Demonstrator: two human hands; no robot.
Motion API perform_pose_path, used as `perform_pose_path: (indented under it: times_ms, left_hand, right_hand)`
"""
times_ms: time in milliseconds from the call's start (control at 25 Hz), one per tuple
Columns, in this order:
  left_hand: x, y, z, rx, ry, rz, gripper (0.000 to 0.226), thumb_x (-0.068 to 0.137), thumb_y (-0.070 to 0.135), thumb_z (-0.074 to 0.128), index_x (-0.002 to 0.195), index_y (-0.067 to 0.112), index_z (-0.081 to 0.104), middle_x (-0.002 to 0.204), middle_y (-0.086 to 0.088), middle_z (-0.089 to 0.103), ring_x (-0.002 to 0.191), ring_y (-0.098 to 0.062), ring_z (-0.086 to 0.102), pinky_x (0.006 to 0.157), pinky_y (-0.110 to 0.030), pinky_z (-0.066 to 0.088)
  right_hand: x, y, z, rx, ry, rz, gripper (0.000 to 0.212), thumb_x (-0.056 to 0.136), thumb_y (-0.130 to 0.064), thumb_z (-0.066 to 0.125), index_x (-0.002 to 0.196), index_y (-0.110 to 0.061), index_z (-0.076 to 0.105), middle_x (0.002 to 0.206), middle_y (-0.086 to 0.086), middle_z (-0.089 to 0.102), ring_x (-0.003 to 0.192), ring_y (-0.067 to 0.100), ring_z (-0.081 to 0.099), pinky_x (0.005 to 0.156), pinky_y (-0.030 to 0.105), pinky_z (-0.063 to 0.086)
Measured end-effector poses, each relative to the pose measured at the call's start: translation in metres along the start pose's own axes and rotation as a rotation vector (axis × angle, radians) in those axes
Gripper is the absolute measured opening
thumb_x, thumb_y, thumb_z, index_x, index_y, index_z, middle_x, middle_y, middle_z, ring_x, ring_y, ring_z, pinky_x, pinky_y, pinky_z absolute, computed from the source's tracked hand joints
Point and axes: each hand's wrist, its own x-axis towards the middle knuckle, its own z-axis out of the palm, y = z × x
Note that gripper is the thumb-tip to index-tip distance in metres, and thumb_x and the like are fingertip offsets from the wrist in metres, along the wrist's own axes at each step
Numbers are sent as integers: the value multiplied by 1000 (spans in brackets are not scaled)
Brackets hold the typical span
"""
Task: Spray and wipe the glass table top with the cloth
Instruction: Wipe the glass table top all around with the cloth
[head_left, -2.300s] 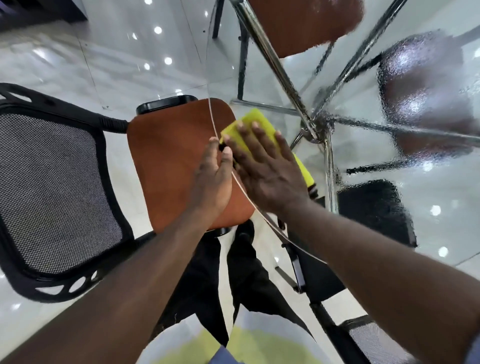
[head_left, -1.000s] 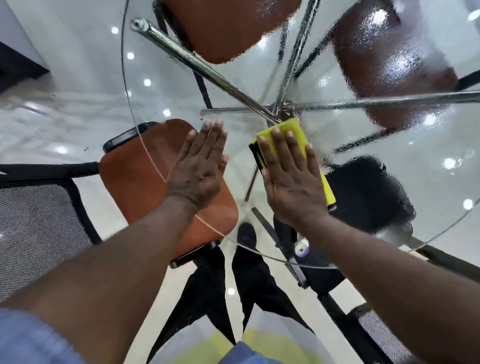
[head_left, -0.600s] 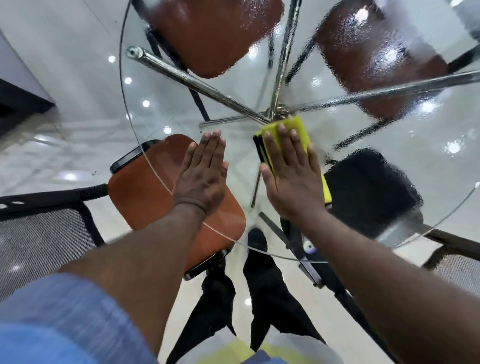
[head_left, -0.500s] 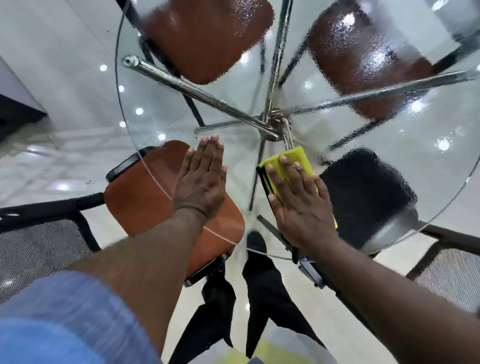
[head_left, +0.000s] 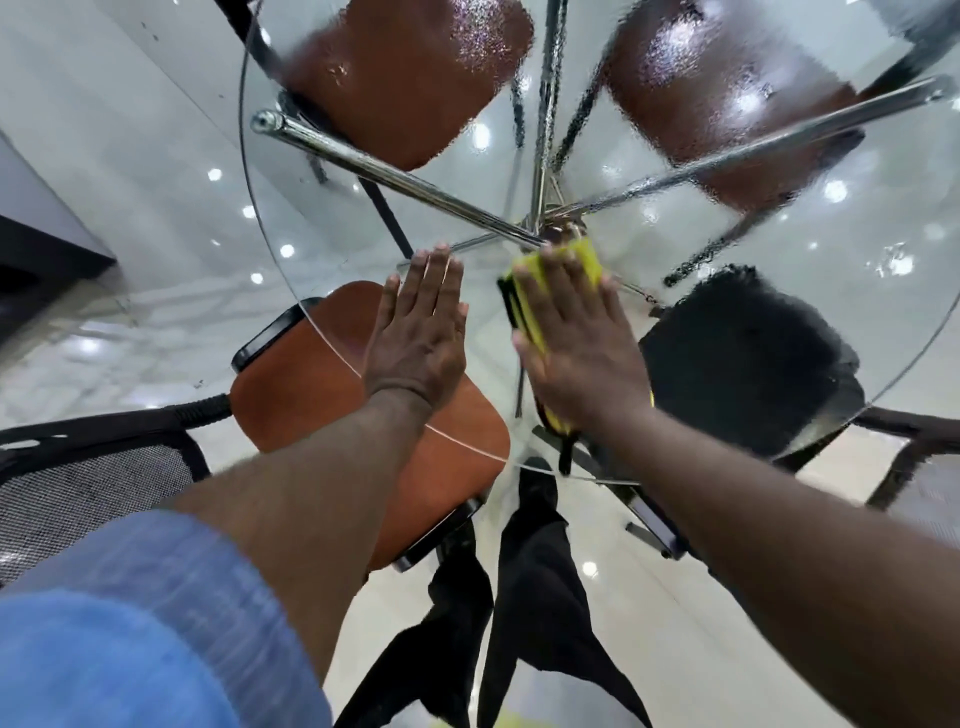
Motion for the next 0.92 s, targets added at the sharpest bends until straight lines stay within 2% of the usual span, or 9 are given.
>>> perform_pose_path:
  times_ms: [120, 280, 360, 440, 560, 640, 760, 840, 920]
  left_hand:
    - [2, 0, -3, -10, -46, -1, 60, 110, 38, 15, 166, 17, 15, 175, -1, 10, 161, -19, 5, 128, -35, -9]
    - [3, -1, -1, -9, -58, -5, 59, 112, 38, 17, 166, 17, 14, 175, -1, 9, 161, -19, 4, 130, -41, 0]
    - [3, -2, 2, -7, -58, -1, 59, 112, 38, 16, 167, 17, 13, 175, -1, 8, 161, -19, 3, 131, -42, 1]
    - [2, -1, 4, 4, -55, 3, 59, 111, 39, 13, 167, 18, 11, 175, 0, 6, 162, -19, 1, 131, -41, -1]
    - [3, -3, 3, -8, -62, -5, 60, 110, 39, 11, 167, 18, 12, 175, 1, 7, 162, -18, 1, 131, -41, -1]
    - [4, -1, 0, -20, -64, -12, 60, 110, 40, 13, 167, 19, 15, 175, 1, 10, 161, -18, 4, 131, -41, 0]
    - [4, 0, -3, -38, -58, -13, 60, 110, 39, 15, 166, 18, 16, 174, 0, 12, 161, -18, 5, 131, -41, 0]
    - [3, 0, -2, -30, -49, -11, 59, 111, 38, 16, 166, 18, 16, 175, 0, 11, 161, -19, 4, 131, -40, -2]
    - [2, 1, 1, -22, -29, -9, 59, 111, 37, 18, 167, 18, 15, 175, 0, 10, 161, -18, 3, 131, -39, -2]
  right_hand:
    - [-65, 1, 4, -38, -66, -143, 71, 112, -53, 34, 173, -30, 5, 181, -2, -5, 168, 21, -5, 135, 51, 10]
    - [-20, 19, 0, -78, -74, -230, 69, 112, -53, 29, 173, -30, 7, 182, -1, -2, 168, 21, -2, 135, 50, 10]
    - [13, 24, -2, -46, -14, -116, 69, 111, -51, 30, 173, -30, 7, 182, 0, 0, 168, 22, 0, 135, 49, 8]
    - [31, 20, -2, 26, 27, 78, 70, 111, -50, 30, 173, -31, 4, 182, -1, -3, 168, 21, -3, 135, 48, 4]
    - [11, -25, 9, 104, 83, 298, 71, 110, -49, 32, 173, -27, 6, 182, 3, -2, 168, 25, -1, 135, 50, 2]
    - [-30, -47, 18, 73, 60, 180, 71, 112, -47, 37, 173, -25, 10, 181, 5, 1, 168, 26, 0, 135, 51, 4]
    - [-68, -18, 11, 7, -7, -144, 68, 113, -47, 40, 173, -28, 14, 181, 0, 5, 168, 21, 3, 135, 49, 8]
    - [-66, 14, 2, -46, -58, -214, 66, 113, -49, 35, 172, -32, 12, 181, -3, 4, 168, 19, 1, 135, 48, 12]
    - [-55, 29, -1, -63, -64, -172, 66, 112, -50, 31, 172, -33, 10, 181, -4, 3, 168, 18, 0, 135, 49, 12]
